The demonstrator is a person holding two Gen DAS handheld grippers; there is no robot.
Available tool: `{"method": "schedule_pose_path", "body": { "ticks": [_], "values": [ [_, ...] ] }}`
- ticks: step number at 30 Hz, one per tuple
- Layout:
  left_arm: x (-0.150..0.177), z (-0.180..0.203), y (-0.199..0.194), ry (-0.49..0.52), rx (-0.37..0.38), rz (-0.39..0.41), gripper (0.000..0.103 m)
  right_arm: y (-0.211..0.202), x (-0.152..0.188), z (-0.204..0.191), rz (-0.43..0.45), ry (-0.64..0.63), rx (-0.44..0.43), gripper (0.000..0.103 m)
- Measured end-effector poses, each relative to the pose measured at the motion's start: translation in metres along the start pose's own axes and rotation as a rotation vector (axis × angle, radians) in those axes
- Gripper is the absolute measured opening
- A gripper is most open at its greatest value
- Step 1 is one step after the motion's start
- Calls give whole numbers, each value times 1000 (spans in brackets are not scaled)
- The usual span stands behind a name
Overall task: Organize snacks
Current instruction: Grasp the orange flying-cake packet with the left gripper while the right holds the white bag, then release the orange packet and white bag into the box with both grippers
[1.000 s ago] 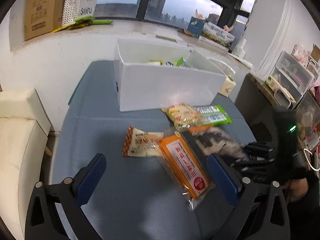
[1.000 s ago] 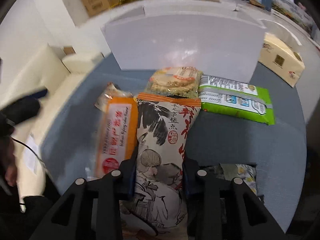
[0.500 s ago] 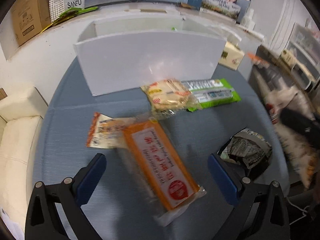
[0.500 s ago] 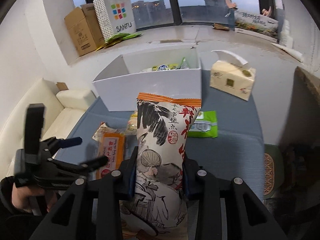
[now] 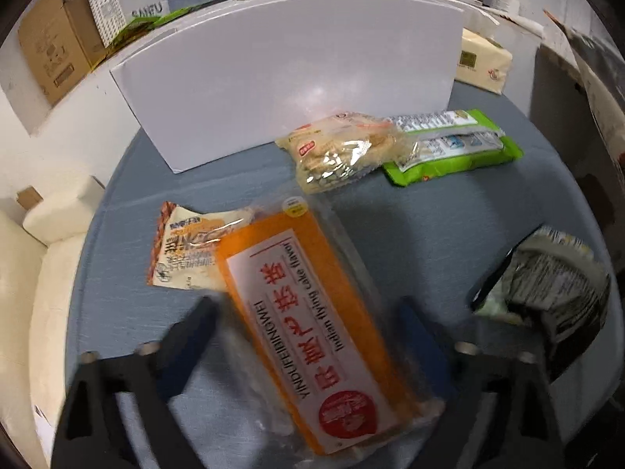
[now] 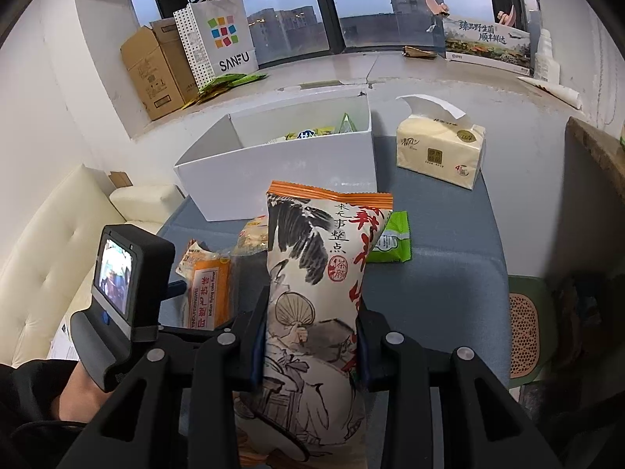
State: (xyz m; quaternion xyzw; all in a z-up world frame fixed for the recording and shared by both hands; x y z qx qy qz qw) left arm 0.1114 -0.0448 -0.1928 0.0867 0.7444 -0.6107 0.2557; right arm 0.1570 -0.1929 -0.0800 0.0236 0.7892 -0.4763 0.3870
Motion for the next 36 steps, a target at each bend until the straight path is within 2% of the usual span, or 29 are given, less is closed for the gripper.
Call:
{"method": "schedule_pose_path", "body": {
  "ticks": [2,5,10,14,19,22,26,31,36],
  "values": [
    [3,-2,-7,19,39,26,74,2,1,-2,-5,-6,1,39],
    [7,-8,-17,40,107,48,65,4,1,-4,-8,-9,-2,39],
    [13,-32,-47,-10,231,113,64,4,0,-13,-11,-30,-2,39],
    [8,-43,-81,-21,274,208,64,6,-3,-21,-9,-43,-4,39],
    [-14,-71,-113,-49,315,316,64,10,-17,-36,17,-65,-29,39],
    [-41,-88,-121,-54,328,376,64,14,-36,-39,47,-60,-39,39],
    [-94,-105,-127,-53,329,449,64,16,-78,-39,98,-68,-41,39],
    [-167,-121,-110,-62,316,478,64,42,-151,-32,127,-25,-31,39],
    [-229,-134,-72,-97,306,451,64,87,-206,-26,103,-3,-21,39]
  ]
}}
Point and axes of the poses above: each gripper's, at about its wrist camera, not at the fingertips, and y roughly the way its jaws point, z to its right, x to its underside, the point moved 3 cm from there along y, roughly the way its jaws point, and after that the axes turned 1 degree about y, right-handed, at the moved point
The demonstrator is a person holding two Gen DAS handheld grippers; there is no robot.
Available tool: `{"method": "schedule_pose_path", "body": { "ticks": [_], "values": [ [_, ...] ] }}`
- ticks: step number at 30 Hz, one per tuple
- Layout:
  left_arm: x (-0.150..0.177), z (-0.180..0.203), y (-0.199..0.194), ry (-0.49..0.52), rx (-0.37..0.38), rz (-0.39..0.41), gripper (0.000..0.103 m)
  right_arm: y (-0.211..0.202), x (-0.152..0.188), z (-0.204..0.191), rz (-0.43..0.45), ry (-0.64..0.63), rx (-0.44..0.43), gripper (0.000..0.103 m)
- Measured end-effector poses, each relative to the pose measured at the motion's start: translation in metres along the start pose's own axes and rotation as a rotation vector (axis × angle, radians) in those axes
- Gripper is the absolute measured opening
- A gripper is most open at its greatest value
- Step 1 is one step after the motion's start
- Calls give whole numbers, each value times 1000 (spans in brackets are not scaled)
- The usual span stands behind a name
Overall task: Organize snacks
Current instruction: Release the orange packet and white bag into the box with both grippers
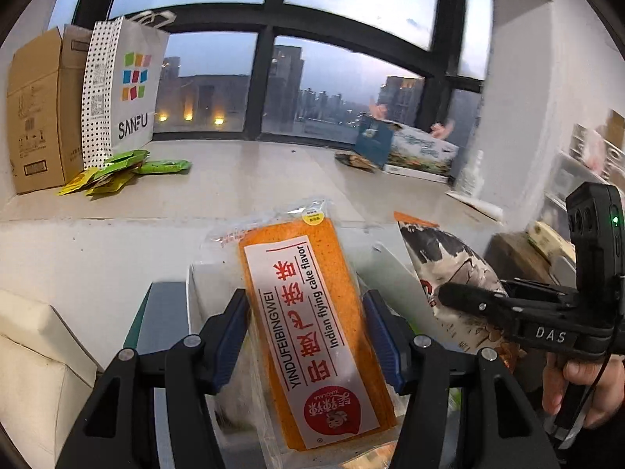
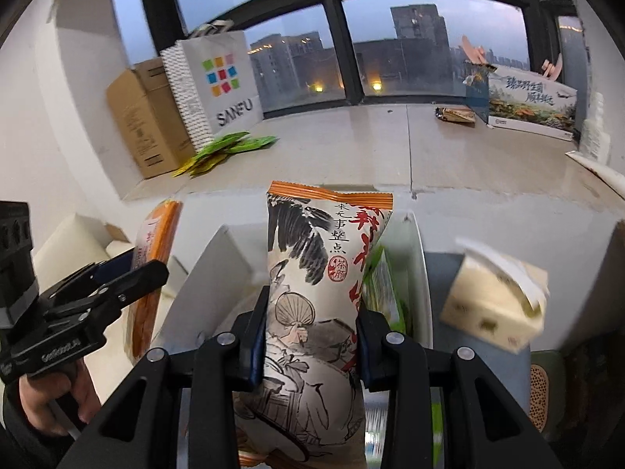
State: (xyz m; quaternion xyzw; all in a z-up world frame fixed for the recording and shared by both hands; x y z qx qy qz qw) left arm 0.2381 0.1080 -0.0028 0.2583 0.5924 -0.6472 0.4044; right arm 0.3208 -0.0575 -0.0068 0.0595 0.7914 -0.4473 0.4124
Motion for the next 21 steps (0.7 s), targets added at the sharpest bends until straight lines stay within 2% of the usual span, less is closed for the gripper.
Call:
{"method": "schedule_pose_path", "body": {
  "ticks": [3,6,7,8,9,10,11,16,21],
  "values": [
    [-7,-9,25,-18,-10,-23,64,30,-14,4,-44,0,20,39],
    [-10,-9,38,6,-24,-25,65,43,-20,6,-56,-20,33,39],
    [-9,-9,40,5,-20,-26,67,45,-21,7,-54,-21,33,39],
    [-9,-10,44,2,-20,-36,75,48,-23,8,-57,-17,31,42],
    [-8,-11,48,-3,-21,-58,83,51,-24,11,-67,-5,22,48],
    [-7,-13,50,-10,-28,-72,97,54,-24,13,-80,7,12,79],
    [-6,-14,50,-15,-27,-80,103,56,-25,15,-86,14,7,103],
    [-2,-18,42,7,-70,-80,103,42,-23,25,-36,-6,85,103],
    [-4,-14,24,30,-66,-53,103,23,-21,24,-3,17,53,103]
  ]
}}
Point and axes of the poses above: each gripper's, at about its wrist camera, not at the fingertips, and y roughly the way its jaws point, z to its right, x to its underside, the point moved 3 cm from there along y, roughly the way its jaws point, and after that the axes turned 1 degree about y, right-handed, at the moved point
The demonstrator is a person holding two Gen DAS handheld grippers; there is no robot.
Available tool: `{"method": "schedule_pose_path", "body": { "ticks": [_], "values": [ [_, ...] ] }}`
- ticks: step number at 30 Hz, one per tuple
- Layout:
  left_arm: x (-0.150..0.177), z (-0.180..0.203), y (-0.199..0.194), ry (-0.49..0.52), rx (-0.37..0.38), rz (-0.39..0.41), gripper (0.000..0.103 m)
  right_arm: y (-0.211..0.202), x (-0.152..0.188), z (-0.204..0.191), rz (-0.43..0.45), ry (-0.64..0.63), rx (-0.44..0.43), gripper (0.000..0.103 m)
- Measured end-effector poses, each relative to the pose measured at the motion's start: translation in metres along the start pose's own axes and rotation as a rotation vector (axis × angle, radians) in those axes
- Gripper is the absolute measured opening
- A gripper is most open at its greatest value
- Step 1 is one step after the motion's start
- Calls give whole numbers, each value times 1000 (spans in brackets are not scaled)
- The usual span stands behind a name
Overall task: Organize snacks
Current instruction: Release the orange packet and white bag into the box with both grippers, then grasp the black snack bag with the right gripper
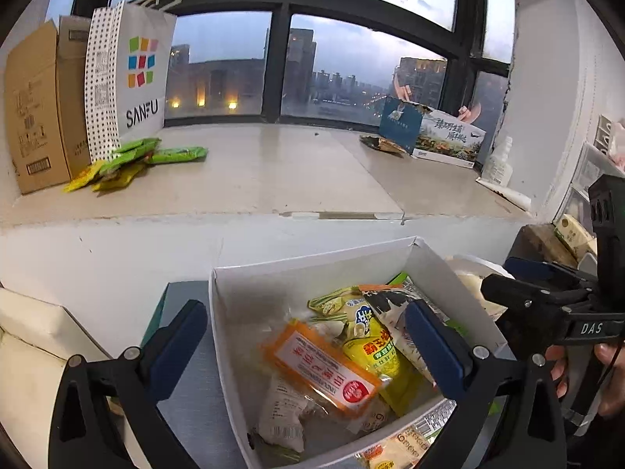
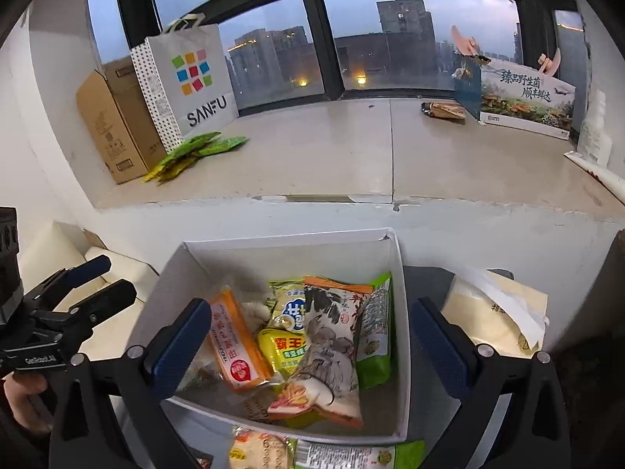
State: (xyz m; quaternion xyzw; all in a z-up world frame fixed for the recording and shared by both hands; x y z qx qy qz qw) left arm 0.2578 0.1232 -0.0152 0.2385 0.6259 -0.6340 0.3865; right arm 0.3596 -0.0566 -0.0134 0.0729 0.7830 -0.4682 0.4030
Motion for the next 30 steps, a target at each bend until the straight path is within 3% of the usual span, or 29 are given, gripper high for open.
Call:
{"method": "schedule_pose_path", "body": {
  "ticks": [8,16,21,25,30],
  "values": [
    [13,18,-58,56,38,64,103,-48,23,-18,62,-33,-69,103],
    [63,37,-126,30,113,119,103,-113,96,-31,100,-95,-127,103],
    [108,57,-155,41,191,115,103,-142,149,-18,125,-18,-102,103],
    [141,70,-167,53,172,101,103,-156,187,3,101,55,-95,103],
    [163,73,-165,24,181,46,103,-167,209,23,100,81,-66,103]
  ]
}}
Point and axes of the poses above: each gripper's, at about its wrist camera, not at the fingertips, and y roughly the way its jaws point, z to its right, x to its underside, the point moved 3 cm from there along y, roughly the way its jaws point, and after that the axes turned 1 degree about y, right-handed, at the moved point
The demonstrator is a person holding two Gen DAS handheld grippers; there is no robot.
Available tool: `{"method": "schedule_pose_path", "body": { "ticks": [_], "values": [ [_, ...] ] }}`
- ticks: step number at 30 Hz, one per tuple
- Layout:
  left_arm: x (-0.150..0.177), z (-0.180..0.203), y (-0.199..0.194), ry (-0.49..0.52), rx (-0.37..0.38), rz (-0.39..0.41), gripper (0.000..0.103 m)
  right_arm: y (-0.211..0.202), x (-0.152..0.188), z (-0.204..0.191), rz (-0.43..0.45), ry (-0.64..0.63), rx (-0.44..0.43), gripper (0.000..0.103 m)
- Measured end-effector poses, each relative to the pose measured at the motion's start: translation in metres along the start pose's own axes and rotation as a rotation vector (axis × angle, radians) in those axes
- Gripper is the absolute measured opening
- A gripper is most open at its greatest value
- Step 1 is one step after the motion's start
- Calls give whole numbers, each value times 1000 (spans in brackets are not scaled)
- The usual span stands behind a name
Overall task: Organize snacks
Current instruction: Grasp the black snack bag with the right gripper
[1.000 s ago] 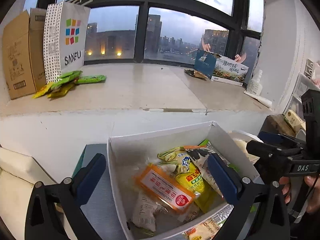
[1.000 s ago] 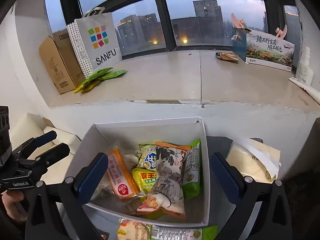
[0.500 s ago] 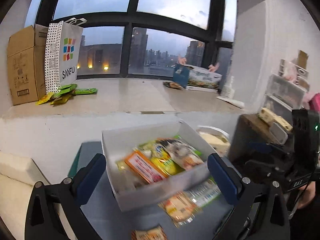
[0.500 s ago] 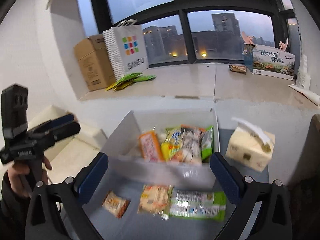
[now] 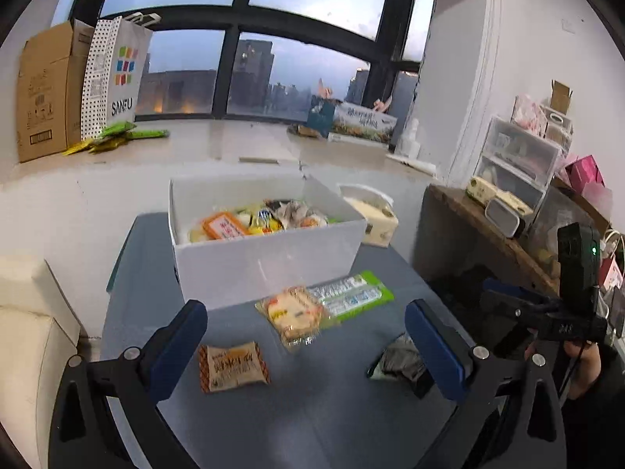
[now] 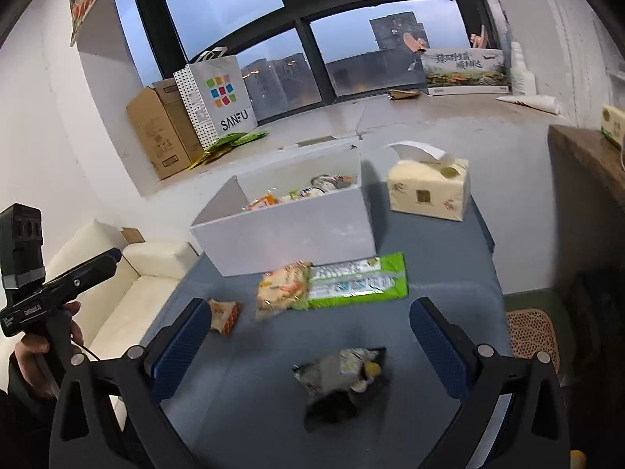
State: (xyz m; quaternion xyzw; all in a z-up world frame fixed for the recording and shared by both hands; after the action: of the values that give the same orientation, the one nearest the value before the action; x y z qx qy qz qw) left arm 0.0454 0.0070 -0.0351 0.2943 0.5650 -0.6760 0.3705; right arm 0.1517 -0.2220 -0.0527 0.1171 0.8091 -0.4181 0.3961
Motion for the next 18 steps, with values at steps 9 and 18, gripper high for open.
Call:
{"method": "schedule_pose_path", "body": {
  "ticks": [9,18],
  "values": [
    [9,-3,7,-5,-18,-36,103,29,26,12,-143,-38,58,103],
    [25,-11,13,-3,-26,-83,103,86,68,4,-318,-154,141,103]
  ]
}}
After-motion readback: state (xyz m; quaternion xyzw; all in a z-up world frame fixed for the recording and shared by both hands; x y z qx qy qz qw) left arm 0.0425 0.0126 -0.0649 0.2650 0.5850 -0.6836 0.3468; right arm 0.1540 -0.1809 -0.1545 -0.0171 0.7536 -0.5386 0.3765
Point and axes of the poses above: each gripper's, at about its wrist camera, not at the fingertips, and y roughly the way its jaws point, z to its right, x to its underside, the point moved 3 cm from there along y, roughly the way its jaws point, and after that the axes turned 1 degree about y, right-handed, at the moved point
